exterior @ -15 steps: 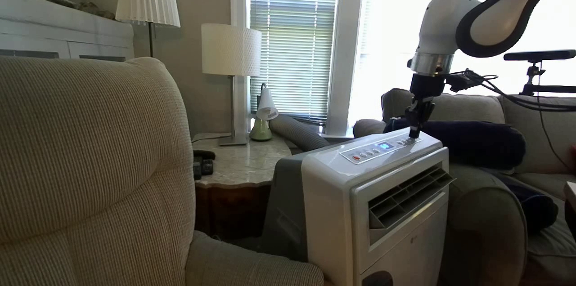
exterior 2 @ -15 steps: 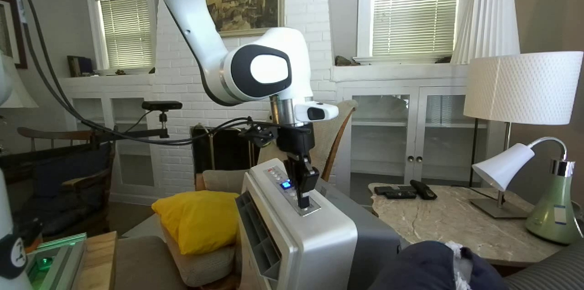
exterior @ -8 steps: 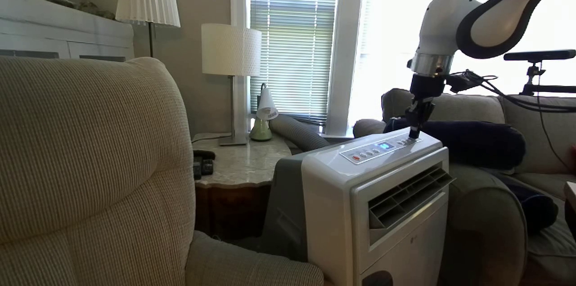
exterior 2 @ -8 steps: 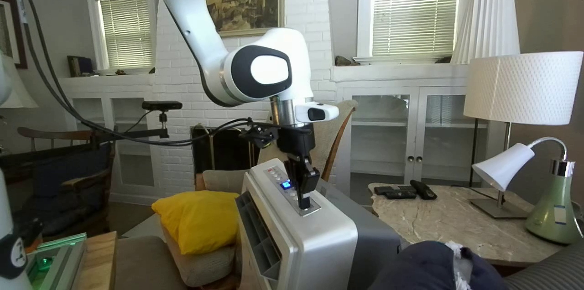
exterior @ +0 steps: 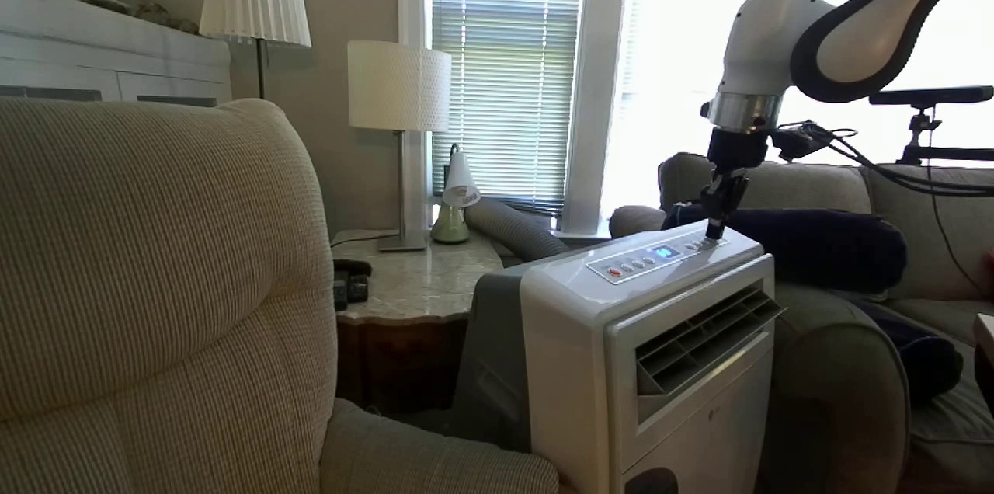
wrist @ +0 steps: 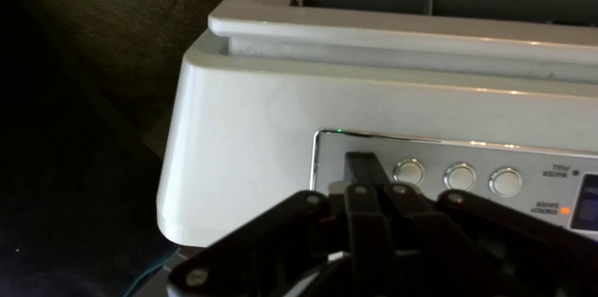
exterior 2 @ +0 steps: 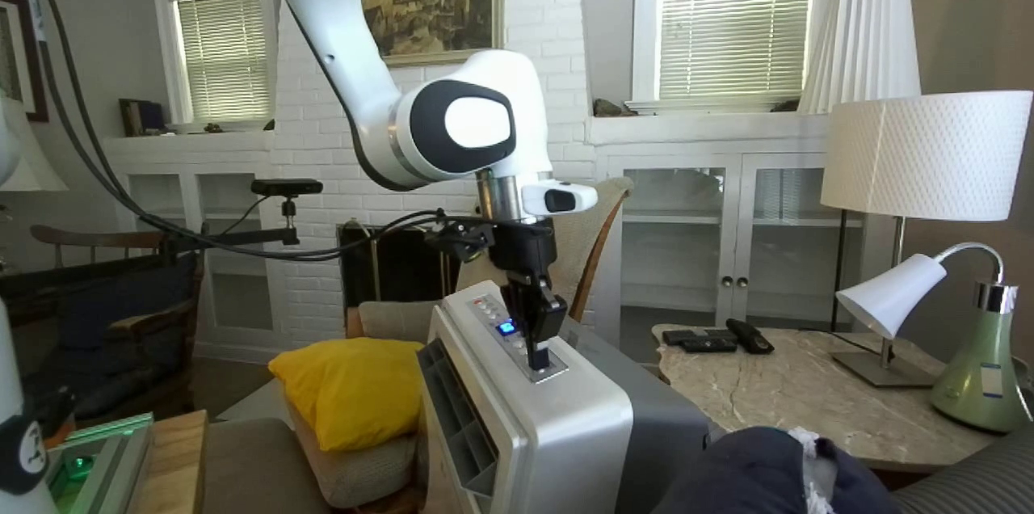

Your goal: Press the last button on the air conditioner

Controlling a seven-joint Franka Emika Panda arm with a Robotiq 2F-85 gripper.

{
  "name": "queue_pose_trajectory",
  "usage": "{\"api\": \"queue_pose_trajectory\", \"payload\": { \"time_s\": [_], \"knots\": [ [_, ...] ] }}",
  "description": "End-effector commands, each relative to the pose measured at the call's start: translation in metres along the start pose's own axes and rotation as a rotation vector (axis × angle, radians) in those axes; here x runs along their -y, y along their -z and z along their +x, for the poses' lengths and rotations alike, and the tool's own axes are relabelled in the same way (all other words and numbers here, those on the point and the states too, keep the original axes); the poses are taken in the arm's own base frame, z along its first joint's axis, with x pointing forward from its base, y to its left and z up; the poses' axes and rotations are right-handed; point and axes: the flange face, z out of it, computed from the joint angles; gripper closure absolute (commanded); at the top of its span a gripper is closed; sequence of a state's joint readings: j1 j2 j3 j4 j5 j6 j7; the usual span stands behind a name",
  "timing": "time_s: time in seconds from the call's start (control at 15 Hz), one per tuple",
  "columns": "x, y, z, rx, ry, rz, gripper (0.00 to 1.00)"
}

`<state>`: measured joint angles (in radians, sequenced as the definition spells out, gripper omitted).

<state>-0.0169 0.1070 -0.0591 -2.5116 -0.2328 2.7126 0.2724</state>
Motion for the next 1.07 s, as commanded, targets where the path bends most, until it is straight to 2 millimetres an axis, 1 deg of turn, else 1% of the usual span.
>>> {"api": "queue_pose_trajectory", "payload": {
  "time_s": [0.0, 0.2, 0.27, 0.33, 0.4, 0.67, 1.0],
  "knots": [
    [-0.008, 0.015, -0.010, 0.005, 0.033, 0.010, 1.00],
    [-0.018, 0.035, -0.018, 0.010, 0.048, -0.002, 1.00],
    [-0.022, 0.043, -0.021, 0.013, 0.056, -0.005, 0.74],
    [-0.025, 0.051, -0.024, 0.011, 0.055, -0.004, 0.72],
    [-0.028, 0.060, -0.028, 0.012, 0.061, -0.005, 0.67],
    [-0.036, 0.101, -0.040, 0.020, 0.045, 0.002, 0.37],
    [-0.038, 0.149, -0.055, 0.064, 0.002, 0.020, 0.02]
  ]
}}
